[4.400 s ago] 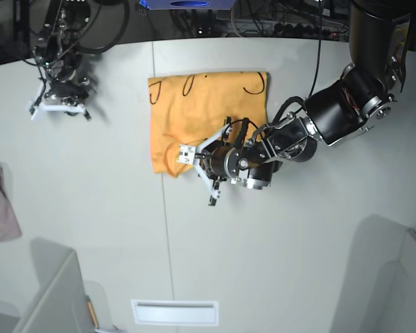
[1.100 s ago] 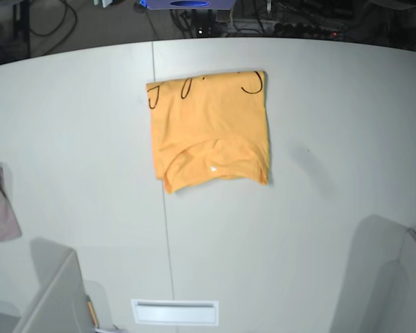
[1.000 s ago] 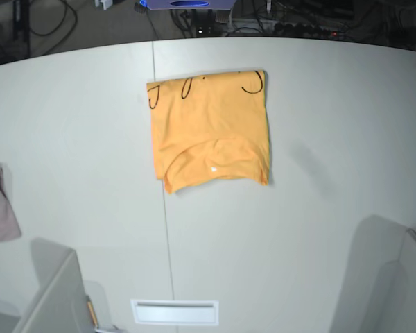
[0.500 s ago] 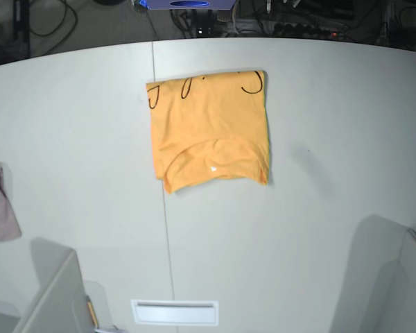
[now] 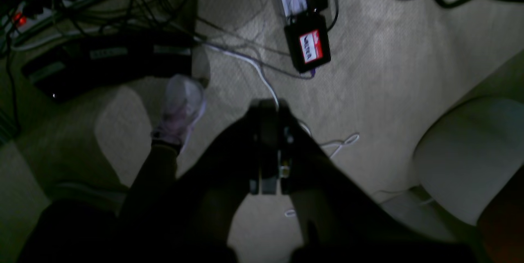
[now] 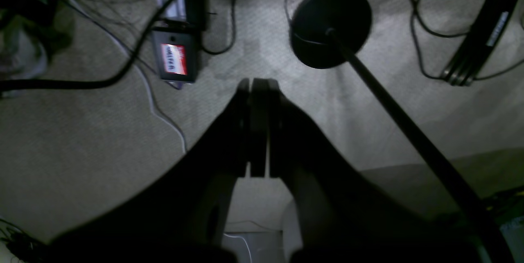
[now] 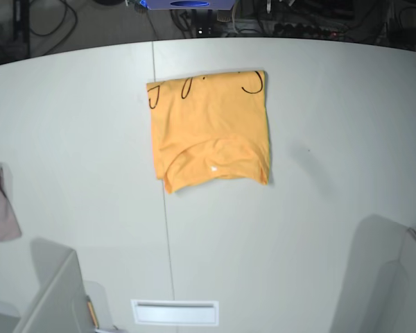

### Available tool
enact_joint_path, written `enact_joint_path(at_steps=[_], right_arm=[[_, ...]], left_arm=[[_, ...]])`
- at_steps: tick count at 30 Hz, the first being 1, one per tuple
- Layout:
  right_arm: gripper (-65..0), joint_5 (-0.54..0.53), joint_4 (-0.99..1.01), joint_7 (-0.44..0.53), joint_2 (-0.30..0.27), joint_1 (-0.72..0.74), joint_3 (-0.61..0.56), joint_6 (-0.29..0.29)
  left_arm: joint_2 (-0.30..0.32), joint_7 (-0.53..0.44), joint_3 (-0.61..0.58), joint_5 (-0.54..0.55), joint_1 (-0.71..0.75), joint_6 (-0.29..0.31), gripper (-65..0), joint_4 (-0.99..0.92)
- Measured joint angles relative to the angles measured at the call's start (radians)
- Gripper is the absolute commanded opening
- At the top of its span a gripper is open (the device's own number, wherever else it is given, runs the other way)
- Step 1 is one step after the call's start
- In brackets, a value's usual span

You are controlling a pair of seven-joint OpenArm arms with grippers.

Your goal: Fold the T-shirt properly

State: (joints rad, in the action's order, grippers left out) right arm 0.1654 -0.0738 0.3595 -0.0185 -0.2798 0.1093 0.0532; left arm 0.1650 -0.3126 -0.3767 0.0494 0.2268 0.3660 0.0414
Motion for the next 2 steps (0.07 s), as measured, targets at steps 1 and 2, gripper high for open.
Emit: enact_joint_path(at_steps=[1, 2], right_arm=[[-65.0, 0.000, 0.000, 0.000, 0.000, 0.000, -0.001, 0.000], [-65.0, 0.000, 0.000, 0.000, 0.002, -0.001, -0.003, 0.000]], left_arm=[[0.001, -0.005, 0.000, 0.000, -0.003, 0.000, -65.0, 0.000], [0.002, -0.005, 0.000, 0.000, -0.003, 0.000, -65.0, 0.000]])
